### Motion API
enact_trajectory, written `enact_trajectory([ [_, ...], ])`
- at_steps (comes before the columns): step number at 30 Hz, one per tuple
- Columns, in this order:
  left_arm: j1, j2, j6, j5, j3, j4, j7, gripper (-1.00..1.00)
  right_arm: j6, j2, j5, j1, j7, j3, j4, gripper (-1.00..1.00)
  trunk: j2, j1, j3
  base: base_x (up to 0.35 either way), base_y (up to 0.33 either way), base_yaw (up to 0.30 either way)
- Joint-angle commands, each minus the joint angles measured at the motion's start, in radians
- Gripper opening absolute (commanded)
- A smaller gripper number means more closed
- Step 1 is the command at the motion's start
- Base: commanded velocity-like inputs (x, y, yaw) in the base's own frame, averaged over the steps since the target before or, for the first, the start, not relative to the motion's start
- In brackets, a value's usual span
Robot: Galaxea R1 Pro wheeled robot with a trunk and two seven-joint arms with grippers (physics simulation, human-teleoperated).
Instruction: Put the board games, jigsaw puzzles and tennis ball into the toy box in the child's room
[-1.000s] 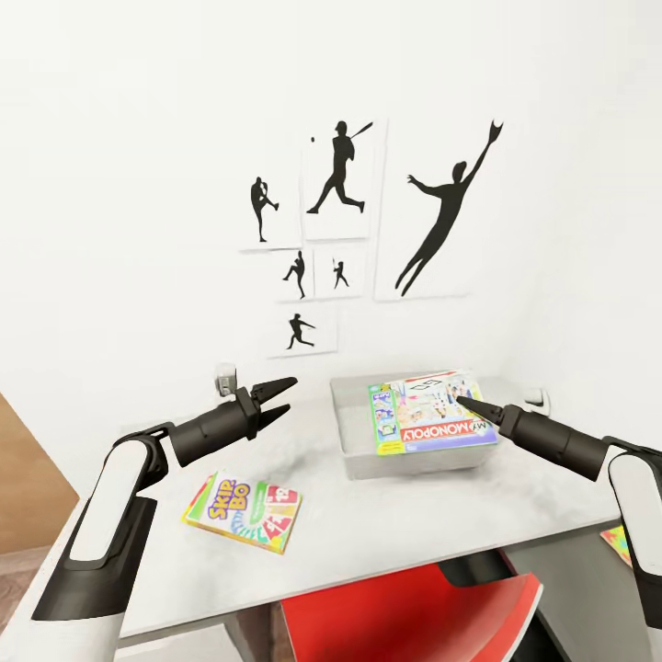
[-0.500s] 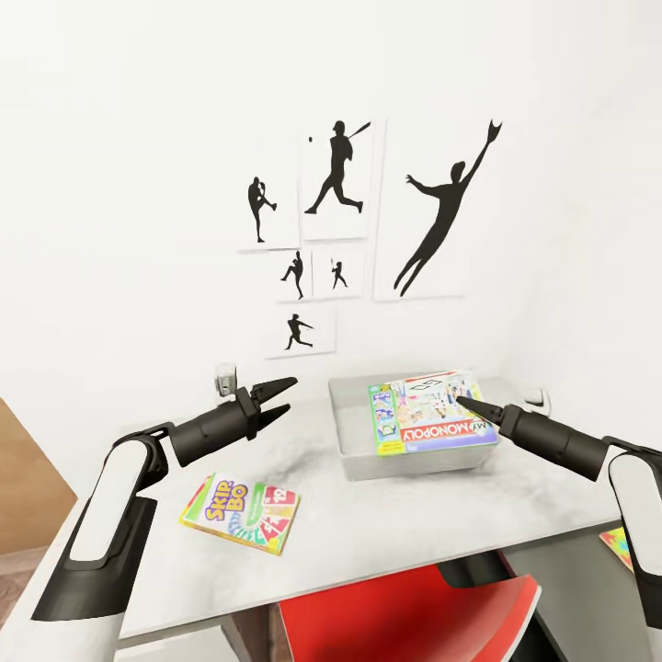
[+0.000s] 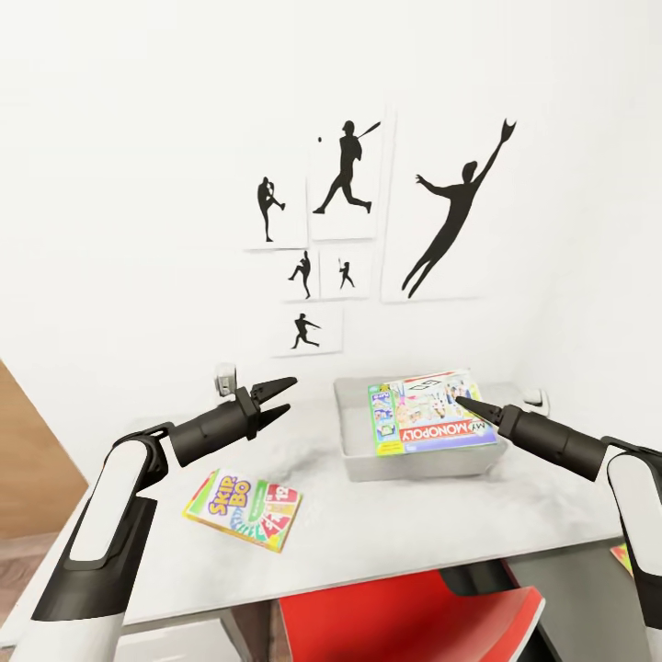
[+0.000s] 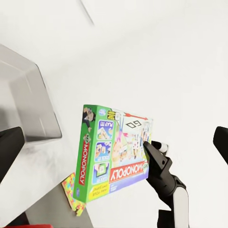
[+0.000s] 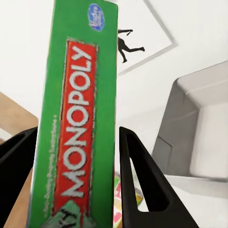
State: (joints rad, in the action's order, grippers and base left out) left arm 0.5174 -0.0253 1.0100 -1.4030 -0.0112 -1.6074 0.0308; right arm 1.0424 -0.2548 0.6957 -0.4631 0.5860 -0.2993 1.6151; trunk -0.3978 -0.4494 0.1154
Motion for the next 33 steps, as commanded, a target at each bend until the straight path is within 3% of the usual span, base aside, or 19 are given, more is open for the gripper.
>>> enact_trajectory([
  [1,0.001,0.000,0.004,-0.004,-0.001,0.000,0.003,1.00,0.005,0.000,-0.005,-0.001,0.008,-0.001,0.000,-1.00,-0.002,-0.001,0.002,0.000,-0.024,0.081],
  [21,0.001,0.000,0.004,-0.004,-0.001,0.000,0.004,1.00,0.005,0.000,-0.005,0.000,0.010,-0.003,0.000,-1.00,-0.002,-0.001,0.002,0.000,-0.006,0.020],
  [33,0.001,0.000,0.004,-0.004,-0.001,0.000,0.004,1.00,0.005,-0.008,-0.005,-0.001,0.068,-0.001,0.000,-1.00,-0.002,-0.001,0.002,0.000,0.000,0.001],
])
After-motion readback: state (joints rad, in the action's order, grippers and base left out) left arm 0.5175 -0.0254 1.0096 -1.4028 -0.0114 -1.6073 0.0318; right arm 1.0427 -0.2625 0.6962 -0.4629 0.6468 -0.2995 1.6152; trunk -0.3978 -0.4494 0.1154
